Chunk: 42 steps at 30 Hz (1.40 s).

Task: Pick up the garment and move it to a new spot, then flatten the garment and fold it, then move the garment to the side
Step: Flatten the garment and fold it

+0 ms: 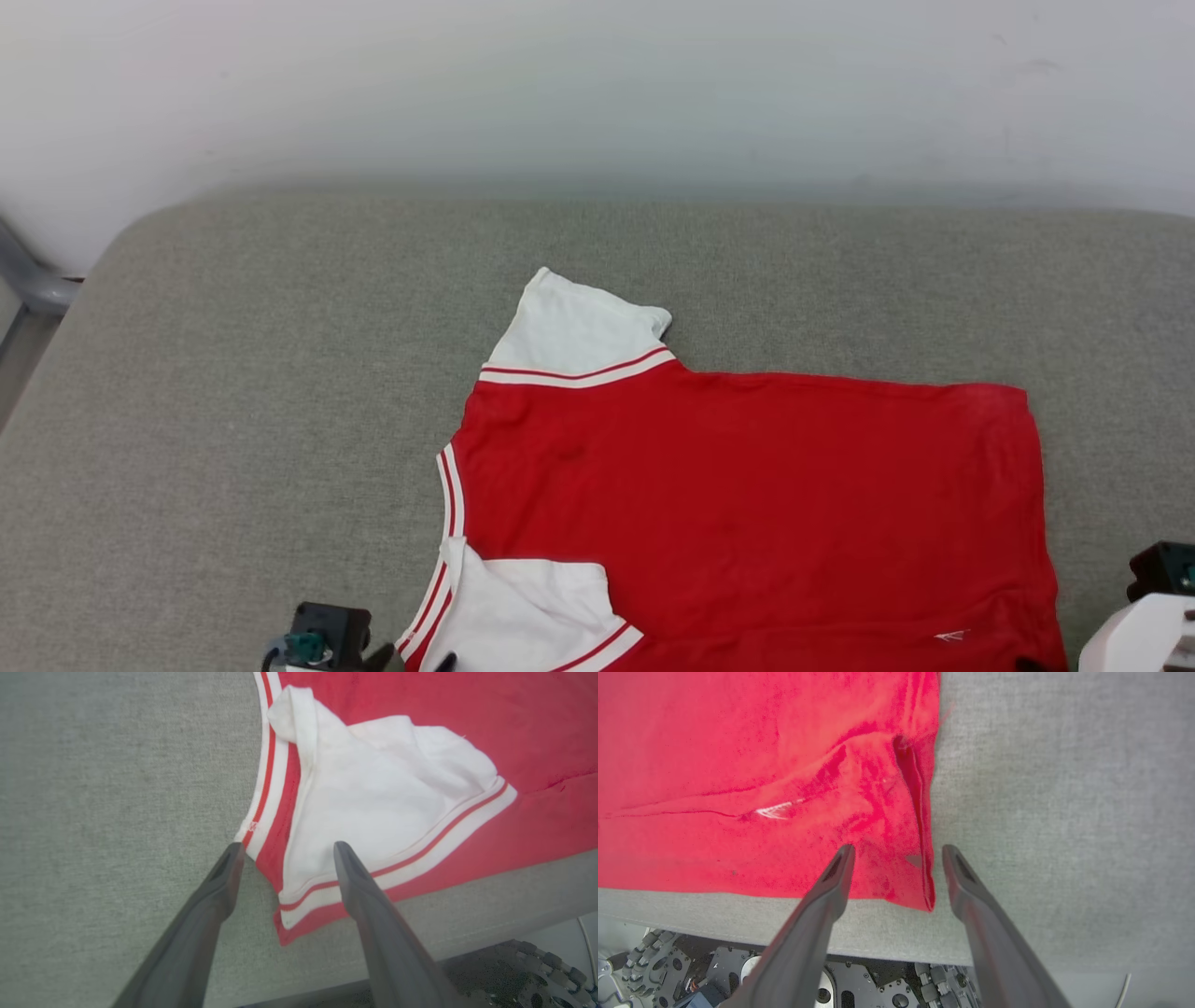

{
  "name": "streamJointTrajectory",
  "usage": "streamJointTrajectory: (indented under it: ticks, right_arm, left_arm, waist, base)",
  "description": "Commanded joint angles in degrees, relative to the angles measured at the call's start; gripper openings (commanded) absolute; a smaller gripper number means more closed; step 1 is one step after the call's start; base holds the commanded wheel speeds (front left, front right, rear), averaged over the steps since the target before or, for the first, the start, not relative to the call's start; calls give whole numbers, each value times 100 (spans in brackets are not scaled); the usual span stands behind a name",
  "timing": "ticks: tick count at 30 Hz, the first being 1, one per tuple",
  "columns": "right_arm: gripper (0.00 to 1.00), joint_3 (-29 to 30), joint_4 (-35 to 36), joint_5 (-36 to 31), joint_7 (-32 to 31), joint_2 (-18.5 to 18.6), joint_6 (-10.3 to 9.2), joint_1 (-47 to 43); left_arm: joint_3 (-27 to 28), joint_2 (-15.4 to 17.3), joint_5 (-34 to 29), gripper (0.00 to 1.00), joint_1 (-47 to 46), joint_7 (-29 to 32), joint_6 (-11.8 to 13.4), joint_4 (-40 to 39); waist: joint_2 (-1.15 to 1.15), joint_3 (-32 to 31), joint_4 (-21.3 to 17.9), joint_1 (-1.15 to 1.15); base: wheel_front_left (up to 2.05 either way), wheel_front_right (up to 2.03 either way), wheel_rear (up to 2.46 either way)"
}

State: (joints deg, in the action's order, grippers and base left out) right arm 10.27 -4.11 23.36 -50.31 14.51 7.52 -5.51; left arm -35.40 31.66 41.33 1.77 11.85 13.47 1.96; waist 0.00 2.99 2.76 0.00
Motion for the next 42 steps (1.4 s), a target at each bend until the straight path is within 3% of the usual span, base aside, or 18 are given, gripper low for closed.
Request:
streamJointTrajectory:
  ticks: [1, 6, 14, 22, 28, 36, 42]
  right_arm:
    - [100, -25, 72, 113, 122, 23, -7, 101]
    - [100, -92, 365, 265, 837, 92, -7, 292]
    - [100, -463, 820, 266, 2556, 141, -6, 563]
    - [100, -641, 830, 15, 4437, -194, -6, 461]
    - [100, -746, 611, -304, 5500, -387, -6, 355]
    - [100, -859, 266, -432, 5855, -582, -6, 532]
    - [100, -1007, 281, -415, 5872, -687, -6, 821]
  left_arm:
    - [80, -22, -47, 100, -100, -148, 44, 7]
    - [259, -56, -222, 100, -222, -736, 71, -111]
    - [523, -251, -726, 100, -606, -2075, 106, -385]
    - [776, -624, -1188, 100, -637, -2697, 11, -356]
    - [1323, -1086, -1711, 100, -422, -2713, -292, -429]
    - [1784, -1479, -2119, 100, -509, -2702, -822, -180]
    - [1950, -1256, -2310, 100, -1183, -2682, -1357, 248]
  waist:
    - [0, -124, -6, 0]
    - [0, -357, -31, 0]
    - [0, -391, -43, 0]
    - [0, -311, -48, 0]
    - [0, -201, -91, 0]
    - [0, 115, -231, 0]
    - [0, 629, -510, 0]
  base:
    - [0, 0, 0]
    - [0, 0, 0]
    - [0, 0, 0]
    - [0, 0, 0]
    - [0, 0, 0]
    - [0, 0, 0]
    - [0, 0, 0]
